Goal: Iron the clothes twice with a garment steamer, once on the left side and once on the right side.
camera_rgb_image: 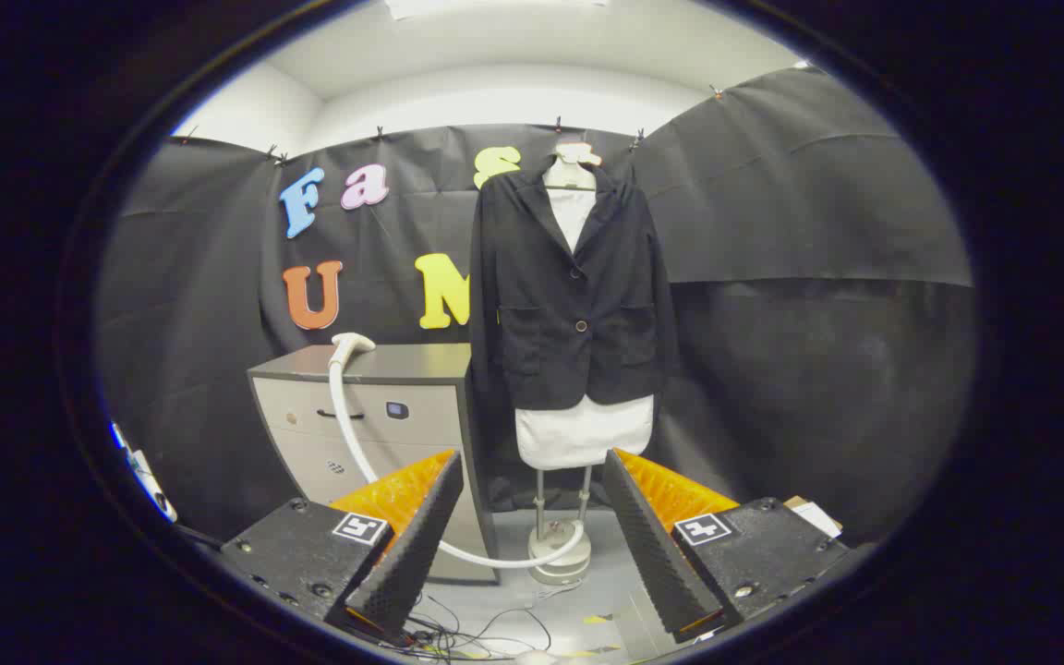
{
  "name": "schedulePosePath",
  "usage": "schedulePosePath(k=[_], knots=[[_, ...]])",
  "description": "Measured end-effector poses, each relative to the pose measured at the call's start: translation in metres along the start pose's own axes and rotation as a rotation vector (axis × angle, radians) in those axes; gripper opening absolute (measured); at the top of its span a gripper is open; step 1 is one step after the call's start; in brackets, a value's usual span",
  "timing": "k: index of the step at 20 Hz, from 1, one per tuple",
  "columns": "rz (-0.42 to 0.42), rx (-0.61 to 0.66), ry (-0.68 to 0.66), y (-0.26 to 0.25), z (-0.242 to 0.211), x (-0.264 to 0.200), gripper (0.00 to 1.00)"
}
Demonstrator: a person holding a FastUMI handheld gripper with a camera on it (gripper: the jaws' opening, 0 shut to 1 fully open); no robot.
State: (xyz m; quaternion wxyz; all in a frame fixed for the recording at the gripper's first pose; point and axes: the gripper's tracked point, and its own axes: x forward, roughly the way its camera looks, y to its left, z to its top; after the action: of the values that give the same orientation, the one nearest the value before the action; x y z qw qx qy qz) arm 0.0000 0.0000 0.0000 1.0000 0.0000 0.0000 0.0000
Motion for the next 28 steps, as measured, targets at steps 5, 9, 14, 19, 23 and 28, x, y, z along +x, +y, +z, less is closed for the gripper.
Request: schedulePosePath(k=[5,9,14,19,23,28], knots=[[-0.005,-0.037,-0.003,0.001,0.001,-0.01,0.98],[0.026,-0.023,0.035,0.01,-0.005,-0.013,0.98],[0.042,-0.007,0.05,0.02,-0.001,-0.007,0.98],[0.082,-0.036,0.082,0.042,0.018,0.018,0.98],[0.165,-0.069,0.082,0.081,0.04,0.071,0.98],[0.296,-0.116,0.127,0.158,0.063,0.17,0.98]])
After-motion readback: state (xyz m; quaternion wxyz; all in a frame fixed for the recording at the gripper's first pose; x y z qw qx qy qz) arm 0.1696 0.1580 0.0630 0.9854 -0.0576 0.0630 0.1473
